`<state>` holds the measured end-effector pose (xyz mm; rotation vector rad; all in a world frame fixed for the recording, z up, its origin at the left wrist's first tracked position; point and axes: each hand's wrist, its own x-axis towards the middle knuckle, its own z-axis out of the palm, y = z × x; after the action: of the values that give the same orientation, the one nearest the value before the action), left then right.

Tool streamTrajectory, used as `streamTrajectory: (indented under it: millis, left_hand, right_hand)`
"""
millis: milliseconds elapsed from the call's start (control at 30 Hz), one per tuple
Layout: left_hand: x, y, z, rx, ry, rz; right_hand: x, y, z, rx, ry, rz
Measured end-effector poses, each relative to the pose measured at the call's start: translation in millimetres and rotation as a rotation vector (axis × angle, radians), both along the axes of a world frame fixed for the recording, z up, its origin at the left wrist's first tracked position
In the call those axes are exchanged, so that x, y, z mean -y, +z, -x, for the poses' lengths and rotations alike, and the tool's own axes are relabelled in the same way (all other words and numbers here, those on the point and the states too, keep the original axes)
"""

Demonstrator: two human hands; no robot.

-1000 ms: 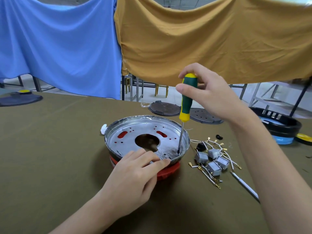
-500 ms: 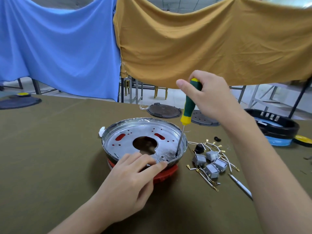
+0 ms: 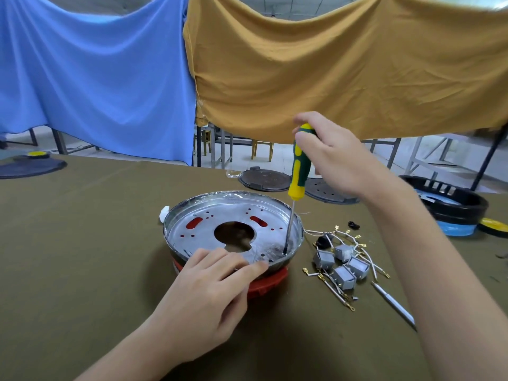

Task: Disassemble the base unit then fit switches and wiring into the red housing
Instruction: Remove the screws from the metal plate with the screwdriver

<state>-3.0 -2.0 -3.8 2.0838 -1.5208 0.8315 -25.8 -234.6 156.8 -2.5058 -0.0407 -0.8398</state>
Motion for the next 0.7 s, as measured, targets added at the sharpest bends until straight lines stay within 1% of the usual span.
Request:
streamTrajectory:
  millis: [33, 67, 100, 133, 167, 233, 267, 300, 333, 367, 467, 500, 533, 600, 667, 700]
  left_hand:
    - [0.3, -0.3, 0.0, 0.005, 0.000, 0.006]
    - [0.9, -0.5, -0.2, 0.012, 0.000, 0.014]
    - [1.4, -0.8, -0.4, 0.020, 0.003, 0.021]
    - [2.0, -0.9, -0.6, 0.029, 0.008, 0.026]
    - [2.2, -1.1, -0.2, 0.036, 0.015, 0.031]
    - [2.7, -0.6, 0.9, 0.042, 0.030, 0.050]
    - [3.0, -0.3, 1.8, 0.041, 0.038, 0.065]
    - [3.2, 0.2, 2.6, 0.037, 0.050, 0.083]
    - [3.1, 0.8, 3.5, 0.030, 0.066, 0.101]
    - [2.9, 1.4, 4.3, 0.020, 0.083, 0.113]
    - [2.7, 3.0, 5.0, 0.015, 0.116, 0.108]
    - [2.8, 2.9, 5.0, 0.022, 0.121, 0.103]
    - [3.3, 3.0, 4.9, 0.025, 0.124, 0.104]
    - [4.2, 3.1, 4.7, 0.022, 0.121, 0.112]
    - [3.9, 2.7, 4.1, 0.021, 0.108, 0.109]
    - [3.2, 2.4, 3.7, 0.020, 0.101, 0.104]
  right_hand:
    - [2.4, 2.3, 3.7, -0.058, 0.119, -0.113]
    - [4.9, 4.5, 7.1, -0.076, 0.206, -0.176]
    - [6.3, 5.8, 9.9, -0.055, 0.246, -0.169]
    - [7.7, 5.8, 10.1, -0.001, 0.223, -0.110]
    - [7.6, 5.4, 8.3, 0.054, 0.148, -0.025]
    - [2.9, 2.3, 2.5, 0.151, -0.081, 0.138]
    - [-1.2, 1.7, 0.7, 0.169, -0.174, 0.192]
    - [-3.7, 0.8, -1.2, 0.165, -0.217, 0.223]
    - [-5.1, 0.4, -1.6, 0.138, -0.195, 0.219]
    - [-4.0, 1.0, -1.7, 0.100, -0.125, 0.160]
    - [5.1, 8.3, 8.2, -0.085, 0.149, -0.117]
    - [8.4, 10.0, 11.5, -0.102, 0.198, -0.147]
    - [10.8, 10.0, 12.9, -0.075, 0.207, -0.135]
    - [12.6, 7.7, 9.8, 0.036, 0.084, -0.040]
    - [6.2, 4.3, 4.4, 0.129, -0.132, 0.084]
    - [1.4, 2.6, 2.1, 0.145, -0.204, 0.140]
